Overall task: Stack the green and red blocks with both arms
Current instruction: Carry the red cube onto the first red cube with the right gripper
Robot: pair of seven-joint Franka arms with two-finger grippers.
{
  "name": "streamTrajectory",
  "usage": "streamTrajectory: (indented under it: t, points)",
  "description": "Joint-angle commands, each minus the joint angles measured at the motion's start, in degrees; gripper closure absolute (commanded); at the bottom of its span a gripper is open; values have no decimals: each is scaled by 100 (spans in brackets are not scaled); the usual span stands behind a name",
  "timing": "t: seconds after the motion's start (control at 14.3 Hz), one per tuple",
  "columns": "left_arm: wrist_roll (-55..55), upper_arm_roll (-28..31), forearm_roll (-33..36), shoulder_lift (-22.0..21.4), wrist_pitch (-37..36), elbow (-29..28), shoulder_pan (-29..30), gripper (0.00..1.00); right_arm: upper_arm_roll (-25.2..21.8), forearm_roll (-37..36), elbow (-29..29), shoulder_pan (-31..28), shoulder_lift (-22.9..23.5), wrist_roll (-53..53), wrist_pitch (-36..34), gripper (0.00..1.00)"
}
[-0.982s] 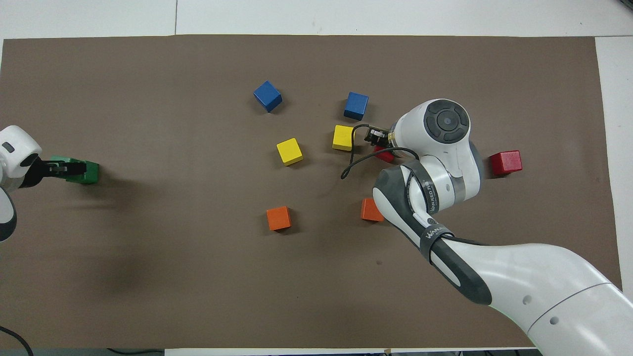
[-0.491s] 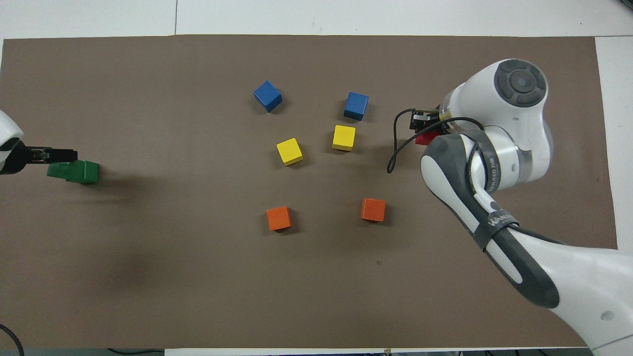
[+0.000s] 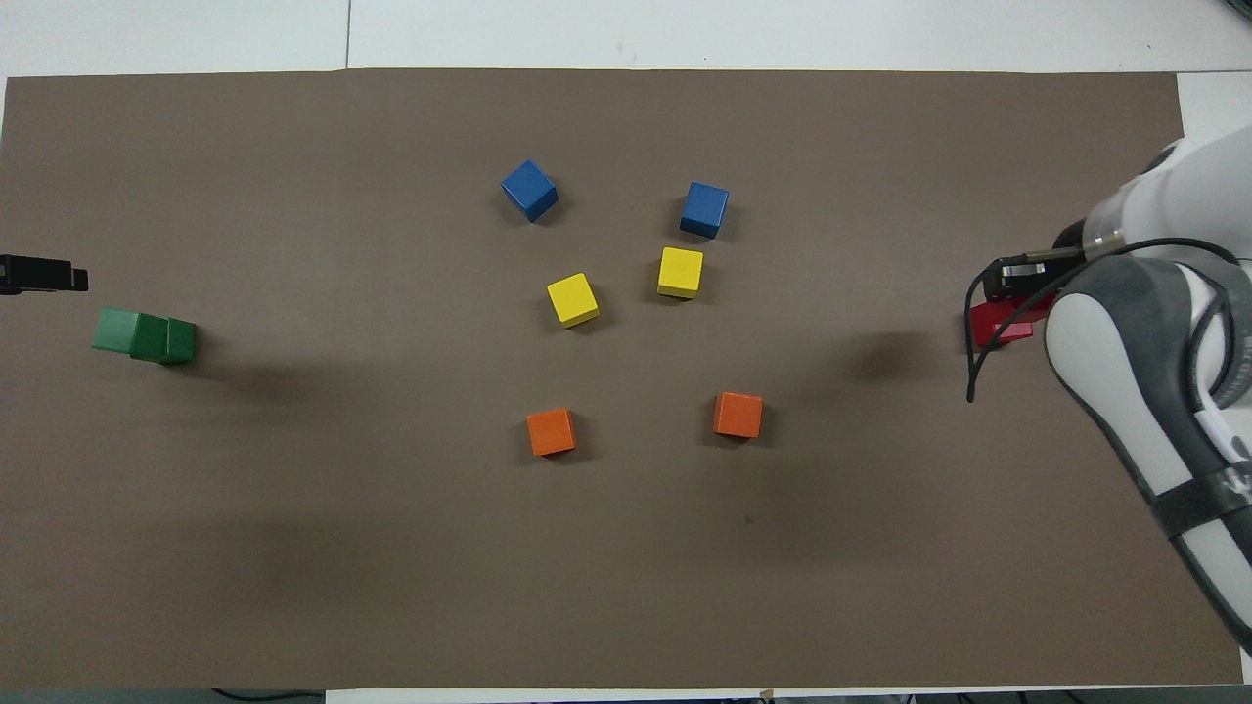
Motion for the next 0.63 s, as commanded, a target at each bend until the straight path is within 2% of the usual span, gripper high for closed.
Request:
streamTrajectory:
  t: [0.0,0.35,0.56]
  points:
    - [-1076,-40,330,-95,-729,461,-309,0,76,23,-519,-331,-178,-372,585,100]
    - [-1185,-58,428,-139,-1714,954,-555,0,76,23,-774,-323,-20,-364,1218,100]
    - [-1194,-14,384,-183,-2233,1025,-730,0,76,14,-1002,-279,7,-381,1578,100]
